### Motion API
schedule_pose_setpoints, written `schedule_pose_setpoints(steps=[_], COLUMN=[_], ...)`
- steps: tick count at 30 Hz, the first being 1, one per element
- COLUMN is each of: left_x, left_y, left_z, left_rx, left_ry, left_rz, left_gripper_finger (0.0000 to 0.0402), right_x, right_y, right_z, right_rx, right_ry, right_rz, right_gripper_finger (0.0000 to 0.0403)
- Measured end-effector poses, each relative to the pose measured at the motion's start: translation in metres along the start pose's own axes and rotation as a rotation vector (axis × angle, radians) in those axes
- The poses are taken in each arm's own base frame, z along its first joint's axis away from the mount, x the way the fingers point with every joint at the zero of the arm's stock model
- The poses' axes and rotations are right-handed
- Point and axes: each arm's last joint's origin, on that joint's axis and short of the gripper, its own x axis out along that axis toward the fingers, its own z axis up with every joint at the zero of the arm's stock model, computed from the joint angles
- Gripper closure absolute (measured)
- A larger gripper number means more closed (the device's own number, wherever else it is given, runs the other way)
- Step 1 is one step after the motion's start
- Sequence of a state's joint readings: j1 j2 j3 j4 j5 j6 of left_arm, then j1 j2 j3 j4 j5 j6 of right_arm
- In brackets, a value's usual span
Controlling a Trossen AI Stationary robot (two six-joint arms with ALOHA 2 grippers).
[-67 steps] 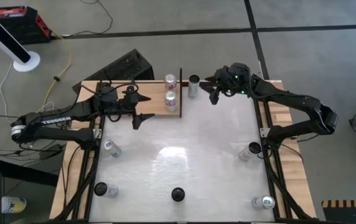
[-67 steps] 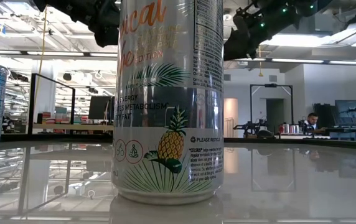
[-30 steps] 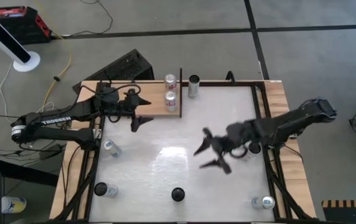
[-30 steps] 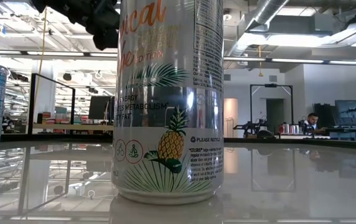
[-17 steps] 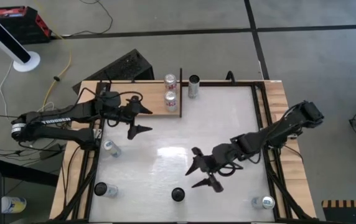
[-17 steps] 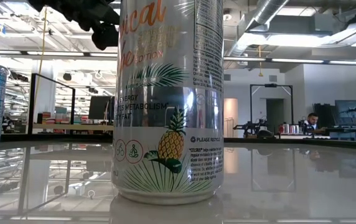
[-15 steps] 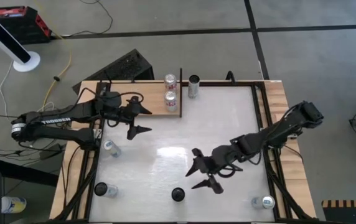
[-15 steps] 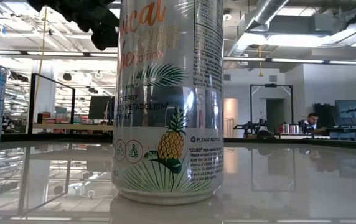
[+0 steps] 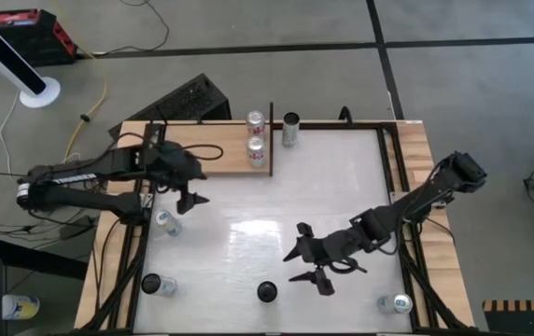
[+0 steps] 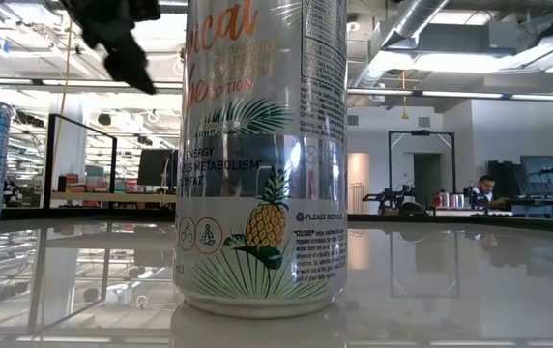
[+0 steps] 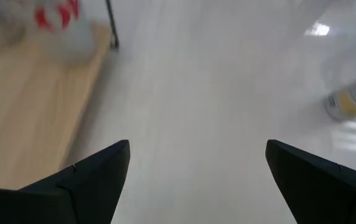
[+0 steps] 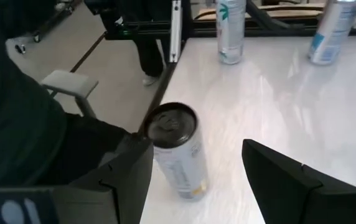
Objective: Place canned beverage on shelf
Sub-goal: Put the top blue soda can on the shelf
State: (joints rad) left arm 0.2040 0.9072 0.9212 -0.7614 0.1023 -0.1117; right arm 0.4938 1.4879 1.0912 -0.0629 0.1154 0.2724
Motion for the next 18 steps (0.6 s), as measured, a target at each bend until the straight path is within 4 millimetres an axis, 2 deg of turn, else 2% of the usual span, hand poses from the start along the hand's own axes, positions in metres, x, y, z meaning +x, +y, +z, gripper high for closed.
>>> schedule_pose_setpoints(steps=[8,12,18], left_x=[-0.031,-0.032,-0.028], left_y=[-0.019,-0.025,-0.033], left_z=[-0.011,-0.021,-0.035], left_rx=[-0.159,-0.221,-0.185], left_ry=[0.270,0.372,0.475], left_rz=[0.018,0.031,0.077], left_gripper_finger=[0.0042,0.0042,0.0042], right_x=[0.002,0.002,0.002], right_y=[-0.017,-0.020,-0.022], right_z=[0.002,0.002,0.000], right_rx=[-0.063,-0.108,-0.166], right_ry=[0.017,0.025,0.049], right_rz=[-0.044,-0.051,-0.054], right_gripper_finger=[0.0133,0.0133,0.0133])
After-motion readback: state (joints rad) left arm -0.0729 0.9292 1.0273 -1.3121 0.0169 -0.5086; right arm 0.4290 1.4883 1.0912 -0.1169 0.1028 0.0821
